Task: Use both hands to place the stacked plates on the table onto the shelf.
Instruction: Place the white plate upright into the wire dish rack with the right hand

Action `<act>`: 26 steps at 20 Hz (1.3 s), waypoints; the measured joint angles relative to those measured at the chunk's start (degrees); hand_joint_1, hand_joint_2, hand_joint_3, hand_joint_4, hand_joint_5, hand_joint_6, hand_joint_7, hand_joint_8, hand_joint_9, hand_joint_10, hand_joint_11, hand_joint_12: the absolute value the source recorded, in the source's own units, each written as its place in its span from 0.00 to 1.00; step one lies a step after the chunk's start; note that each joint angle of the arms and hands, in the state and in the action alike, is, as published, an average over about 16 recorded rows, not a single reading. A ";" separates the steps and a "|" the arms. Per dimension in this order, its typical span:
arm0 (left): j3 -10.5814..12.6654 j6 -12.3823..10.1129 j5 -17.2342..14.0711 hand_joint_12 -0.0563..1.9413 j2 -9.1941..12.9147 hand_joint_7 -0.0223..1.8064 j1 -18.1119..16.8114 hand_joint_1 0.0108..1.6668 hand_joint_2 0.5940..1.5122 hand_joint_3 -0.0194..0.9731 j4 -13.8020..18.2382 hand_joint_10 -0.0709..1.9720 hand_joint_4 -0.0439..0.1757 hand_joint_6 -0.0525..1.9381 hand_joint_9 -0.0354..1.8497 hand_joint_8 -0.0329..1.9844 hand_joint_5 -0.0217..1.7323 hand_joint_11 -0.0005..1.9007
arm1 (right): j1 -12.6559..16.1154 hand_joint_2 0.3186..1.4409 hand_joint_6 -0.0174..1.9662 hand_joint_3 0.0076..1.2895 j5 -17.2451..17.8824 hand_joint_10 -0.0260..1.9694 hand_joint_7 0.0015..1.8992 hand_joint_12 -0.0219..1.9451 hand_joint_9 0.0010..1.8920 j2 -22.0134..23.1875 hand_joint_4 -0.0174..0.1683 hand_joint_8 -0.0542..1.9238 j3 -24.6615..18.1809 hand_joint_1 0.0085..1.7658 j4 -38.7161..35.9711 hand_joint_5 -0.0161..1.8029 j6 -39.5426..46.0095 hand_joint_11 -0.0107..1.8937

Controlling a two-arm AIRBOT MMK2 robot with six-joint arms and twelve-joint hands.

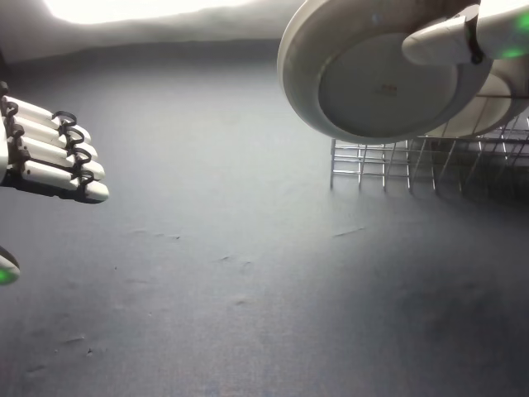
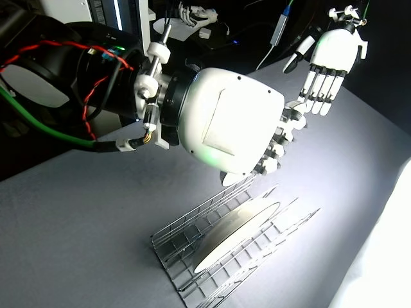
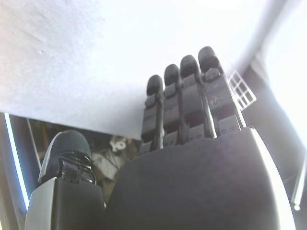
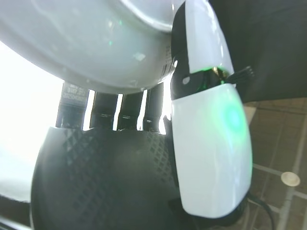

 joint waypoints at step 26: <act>-1.73 -0.59 0.29 0.04 -0.58 0.13 -1.16 0.00 0.66 0.02 1.21 0.04 0.20 0.04 0.13 0.02 0.13 0.11 | -9.82 0.61 0.57 0.00 4.63 0.57 0.53 0.73 0.52 2.09 0.04 0.44 1.85 0.78 -3.77 0.46 -1.09 0.48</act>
